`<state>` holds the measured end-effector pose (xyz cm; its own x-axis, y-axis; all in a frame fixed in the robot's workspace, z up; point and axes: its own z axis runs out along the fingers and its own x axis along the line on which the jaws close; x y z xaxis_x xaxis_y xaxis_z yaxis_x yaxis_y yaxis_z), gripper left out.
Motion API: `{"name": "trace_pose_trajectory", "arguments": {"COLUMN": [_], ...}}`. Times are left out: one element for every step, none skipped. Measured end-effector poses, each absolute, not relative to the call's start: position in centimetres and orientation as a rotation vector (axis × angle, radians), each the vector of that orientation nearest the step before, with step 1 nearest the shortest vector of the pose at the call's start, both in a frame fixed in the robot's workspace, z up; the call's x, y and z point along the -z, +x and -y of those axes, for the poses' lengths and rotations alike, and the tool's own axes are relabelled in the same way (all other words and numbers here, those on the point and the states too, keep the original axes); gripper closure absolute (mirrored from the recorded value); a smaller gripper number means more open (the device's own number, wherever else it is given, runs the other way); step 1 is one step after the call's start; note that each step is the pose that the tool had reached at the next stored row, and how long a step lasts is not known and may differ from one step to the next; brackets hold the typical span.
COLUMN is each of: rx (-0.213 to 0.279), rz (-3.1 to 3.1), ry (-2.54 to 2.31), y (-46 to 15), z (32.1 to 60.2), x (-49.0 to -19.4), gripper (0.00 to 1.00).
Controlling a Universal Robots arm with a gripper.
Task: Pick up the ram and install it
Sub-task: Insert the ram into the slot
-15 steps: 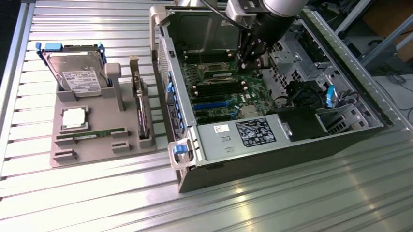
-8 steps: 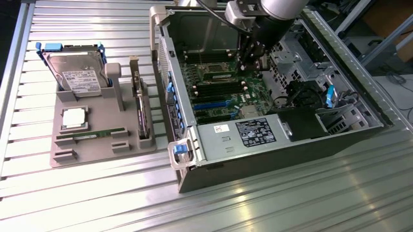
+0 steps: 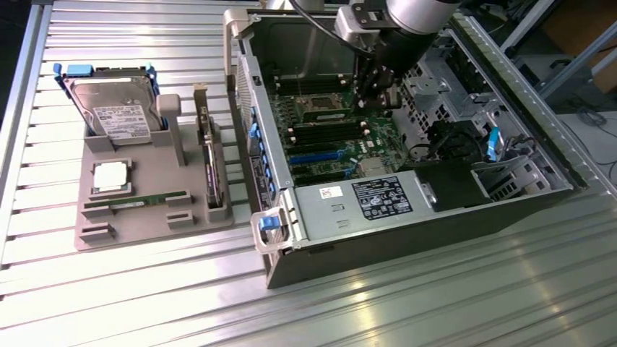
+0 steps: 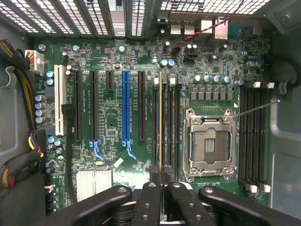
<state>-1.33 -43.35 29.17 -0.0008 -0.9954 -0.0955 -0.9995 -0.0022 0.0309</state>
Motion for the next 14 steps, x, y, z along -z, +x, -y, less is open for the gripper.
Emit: {"name": "trace_pose_trajectory", "arguments": {"rx": [-0.139,-0.139,-0.139,-0.139,-0.139,-0.138,-0.139,-0.139,-0.139,-0.139,-0.139,-0.139,-0.139,-0.139], "rz": [-2.186,-2.186,-2.186,-2.186,-2.186,-2.186,-2.186,-2.186,-2.186,-2.186,-2.186,-2.186,-2.186,-2.186], "ry": [-2.188,-2.188,-2.188,-2.188,-2.188,-2.188,-2.188,-2.187,-2.187,-2.187,-2.187,-2.187,-2.187,-2.187], "y": [-1.3,-1.3,-1.3,-1.3,-1.3,-1.3,-1.3,-1.3,-1.3,-1.3,-1.3,-1.3,-1.3,-1.3], "z": [43.3,43.3,43.3,43.3,43.3,43.4,43.3,43.3,43.3,43.3,43.3,43.3,43.3,43.3], "x": [-29.2,-29.1,-29.1,-29.0,-28.9,-28.9,-28.9,-28.7,-28.4,-28.1,-27.8,-27.8,-27.6,-27.4], "gripper": [0.88,0.88,0.88,0.88,0.88,0.88,0.88,0.88,0.88,0.88,0.88,0.88,0.88,0.88]}}
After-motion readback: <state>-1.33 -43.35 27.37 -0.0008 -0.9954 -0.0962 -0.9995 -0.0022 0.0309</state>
